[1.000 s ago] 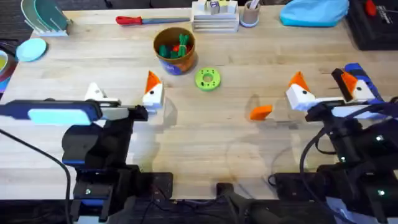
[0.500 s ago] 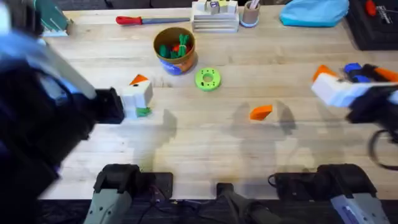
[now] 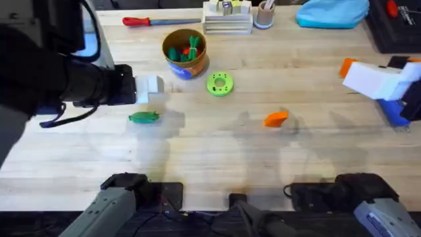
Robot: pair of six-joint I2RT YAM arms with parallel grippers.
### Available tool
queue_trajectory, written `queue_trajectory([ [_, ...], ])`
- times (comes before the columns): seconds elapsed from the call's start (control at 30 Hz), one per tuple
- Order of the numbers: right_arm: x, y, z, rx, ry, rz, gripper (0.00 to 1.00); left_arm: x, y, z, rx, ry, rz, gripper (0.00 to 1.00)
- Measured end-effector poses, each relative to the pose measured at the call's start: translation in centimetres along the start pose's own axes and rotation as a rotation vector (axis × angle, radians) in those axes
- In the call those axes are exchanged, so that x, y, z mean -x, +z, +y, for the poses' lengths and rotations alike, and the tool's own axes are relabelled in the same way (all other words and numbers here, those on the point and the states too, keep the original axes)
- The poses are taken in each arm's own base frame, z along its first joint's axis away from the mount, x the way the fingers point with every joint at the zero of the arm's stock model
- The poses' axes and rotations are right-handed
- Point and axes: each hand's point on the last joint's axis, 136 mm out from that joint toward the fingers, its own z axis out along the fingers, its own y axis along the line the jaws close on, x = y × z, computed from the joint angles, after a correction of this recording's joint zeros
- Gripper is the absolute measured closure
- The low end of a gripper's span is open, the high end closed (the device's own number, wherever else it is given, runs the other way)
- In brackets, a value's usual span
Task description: Pick up the gripper from the table and insert it into the empty holder that is missing its gripper. Then pick up a screw, insert it into the mounting hole, and use the screwdriver to tighten it. Finally, clean up the table by picking up the vegetable and placing it into the bucket.
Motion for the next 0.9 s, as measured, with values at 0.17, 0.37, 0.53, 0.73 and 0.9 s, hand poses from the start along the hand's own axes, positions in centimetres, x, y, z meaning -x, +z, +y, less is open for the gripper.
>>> queue_trajectory([
  [0.17,-0.1,0.0,0.2,0.015,-0.009,0.003,0.056,-1.8,1.6,1.4,0.071,-0.373,0.133,0.008],
  [0.37,-0.1,0.0,0.3,0.015,-0.118,0.002,0.056,-1.9,4.6,2.1,0.128,-0.627,0.211,0.010],
  [0.53,-0.1,0.0,0.3,0.017,-0.233,0.001,0.056,-2.7,7.8,1.8,0.159,-0.800,0.293,0.010],
  [0.73,-0.4,0.0,0.3,0.019,-0.284,0.015,0.056,-4.0,9.5,1.5,0.201,-0.924,0.358,0.322],
  [0.9,-0.8,0.0,0.3,0.020,-0.269,0.029,0.056,-4.3,9.0,1.1,0.196,-0.954,0.369,0.983],
])
